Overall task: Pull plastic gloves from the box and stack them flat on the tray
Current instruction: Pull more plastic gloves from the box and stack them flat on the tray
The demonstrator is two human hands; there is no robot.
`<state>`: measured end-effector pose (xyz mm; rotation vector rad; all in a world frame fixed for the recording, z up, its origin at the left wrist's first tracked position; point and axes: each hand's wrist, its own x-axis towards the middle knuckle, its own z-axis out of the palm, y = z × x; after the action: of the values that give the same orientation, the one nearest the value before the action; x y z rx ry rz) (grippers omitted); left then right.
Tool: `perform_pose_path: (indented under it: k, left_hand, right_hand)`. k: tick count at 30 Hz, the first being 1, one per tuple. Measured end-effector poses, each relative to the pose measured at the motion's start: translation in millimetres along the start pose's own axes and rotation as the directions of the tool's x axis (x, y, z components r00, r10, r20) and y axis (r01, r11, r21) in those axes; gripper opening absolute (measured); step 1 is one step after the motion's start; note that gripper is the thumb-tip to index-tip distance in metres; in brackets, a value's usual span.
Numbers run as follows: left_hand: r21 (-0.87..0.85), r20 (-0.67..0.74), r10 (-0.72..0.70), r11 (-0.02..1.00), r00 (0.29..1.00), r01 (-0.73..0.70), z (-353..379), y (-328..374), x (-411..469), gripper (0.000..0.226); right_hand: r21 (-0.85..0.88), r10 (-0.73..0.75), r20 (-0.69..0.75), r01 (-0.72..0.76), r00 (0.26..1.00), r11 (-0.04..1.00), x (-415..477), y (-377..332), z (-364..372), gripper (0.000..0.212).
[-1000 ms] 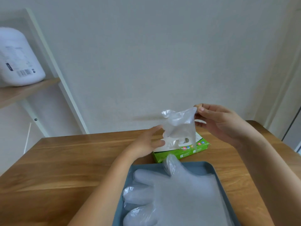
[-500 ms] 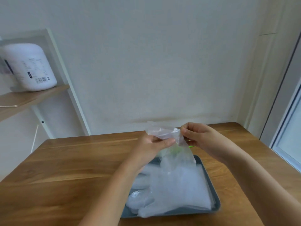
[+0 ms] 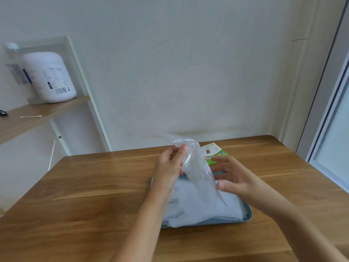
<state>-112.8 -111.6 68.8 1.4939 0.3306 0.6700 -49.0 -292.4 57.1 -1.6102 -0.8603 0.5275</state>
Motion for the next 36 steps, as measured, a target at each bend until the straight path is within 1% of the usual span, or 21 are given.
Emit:
perform_pose_path:
  k: [2, 5, 8, 10, 11, 13, 14, 16, 17, 18, 19, 21, 23, 24, 26, 28, 29, 31, 33, 34, 36]
  left_hand:
    - [-0.086, -0.018, -0.028, 0.996, 0.999, 0.026, -3, -2, -4, 0.021]
    - [-0.189, -0.071, -0.126, 0.976, 0.989, 0.111, -4, -5, -6, 0.019]
    - [-0.214, -0.064, -0.189, 0.961, 0.980, 0.172, -2, -10, -10, 0.021]
    - [-0.139, -0.014, -0.163, 0.977, 0.987, 0.159, -4, -14, -12, 0.022]
    - [-0.052, 0.009, -0.158, 0.986, 0.987, 0.159, -9, -16, -11, 0.022]
    - [0.217, 0.059, -0.201, 0.959, 0.978, 0.184, -24, -15, -4, 0.017]
    - [0.339, 0.080, -0.240, 0.919, 0.967, 0.200, -33, -15, 0, 0.016]
    - [0.488, 0.053, -0.285, 0.844, 0.957, 0.224, -47, -14, 7, 0.029]
    - [0.525, 0.007, -0.256, 0.823, 0.967, 0.214, -52, -11, 8, 0.037]
    - [0.534, -0.020, -0.187, 0.829, 0.982, 0.168, -54, -8, 8, 0.048]
    - [0.528, -0.001, -0.112, 0.844, 0.994, 0.096, -54, -1, 5, 0.060]
    - [0.511, 0.156, -0.039, 0.858, 0.987, -0.047, -45, 15, -2, 0.089]
    - [0.538, 0.330, -0.039, 0.828, 0.943, -0.154, -30, 30, -15, 0.104]
    - [0.576, 0.383, -0.027, 0.788, 0.924, -0.216, -22, 31, -20, 0.103]
    - [0.636, 0.422, 0.012, 0.709, 0.907, -0.305, -7, 32, -27, 0.095]
    - [0.643, 0.409, 0.080, 0.682, 0.909, -0.350, 2, 27, -26, 0.073]
    - [0.637, 0.403, 0.126, 0.672, 0.907, -0.377, 5, 25, -25, 0.052]
    - [0.641, 0.356, 0.221, 0.649, 0.908, -0.410, 5, 23, -23, 0.006]
    - [0.629, 0.306, 0.254, 0.670, 0.918, -0.395, 1, 24, -20, 0.019]
    - [0.613, 0.303, 0.233, 0.695, 0.924, -0.376, -3, 24, -18, 0.022]
    - [0.582, 0.310, 0.142, 0.754, 0.940, -0.305, -9, 30, -14, 0.023]
  right_hand:
    - [-0.056, 0.003, -0.030, -0.004, 1.000, 0.998, -10, 11, 13, 0.086]
    - [-0.191, -0.059, -0.190, 0.022, 0.980, 0.981, -14, 23, 31, 0.064]
    - [-0.203, -0.184, -0.409, 0.108, 0.894, 0.973, -9, 28, 39, 0.037]
    - [-0.285, -0.290, -0.505, 0.161, 0.813, 0.945, -6, 24, 36, 0.032]
    - [-0.304, -0.318, -0.534, 0.173, 0.783, 0.937, -5, 20, 33, 0.030]
    - [-0.320, -0.353, -0.559, 0.197, 0.750, 0.927, -3, 7, 25, 0.021]
    - [-0.348, -0.377, -0.556, 0.204, 0.741, 0.915, -2, 0, 19, 0.017]
    - [-0.493, -0.437, -0.504, 0.167, 0.745, 0.854, 0, -12, 8, 0.017]
    - [-0.589, -0.464, -0.453, 0.135, 0.761, 0.797, 1, -17, 4, 0.019]
    - [-0.664, -0.472, -0.398, 0.108, 0.786, 0.739, 3, -22, 2, 0.020]
    - [-0.714, -0.460, -0.355, 0.081, 0.814, 0.695, 5, -29, 1, 0.018]
    - [-0.787, -0.416, -0.303, 0.021, 0.858, 0.616, 8, -44, 3, 0.017]
    - [-0.878, -0.367, -0.240, -0.039, 0.899, 0.477, 11, -60, 10, 0.021]
    - [-0.917, -0.339, -0.201, -0.055, 0.919, 0.395, 12, -67, 14, 0.020]
    - [-0.970, -0.283, -0.128, -0.060, 0.950, 0.238, 12, -80, 21, 0.014]
    - [-0.987, -0.255, -0.094, -0.055, 0.962, 0.154, 11, -87, 26, 0.028]
    - [-0.989, -0.253, -0.087, -0.053, 0.964, 0.138, 11, -89, 26, 0.035]
    - [-0.988, -0.257, -0.086, -0.050, 0.963, 0.144, 9, -93, 25, 0.036]
    - [-0.982, -0.253, -0.088, -0.040, 0.963, 0.187, 3, -95, 20, 0.036]
    - [-0.970, -0.244, -0.086, -0.026, 0.966, 0.240, 0, -95, 18, 0.036]
    - [-0.916, -0.226, -0.092, 0.006, 0.970, 0.402, -5, -94, 11, 0.034]
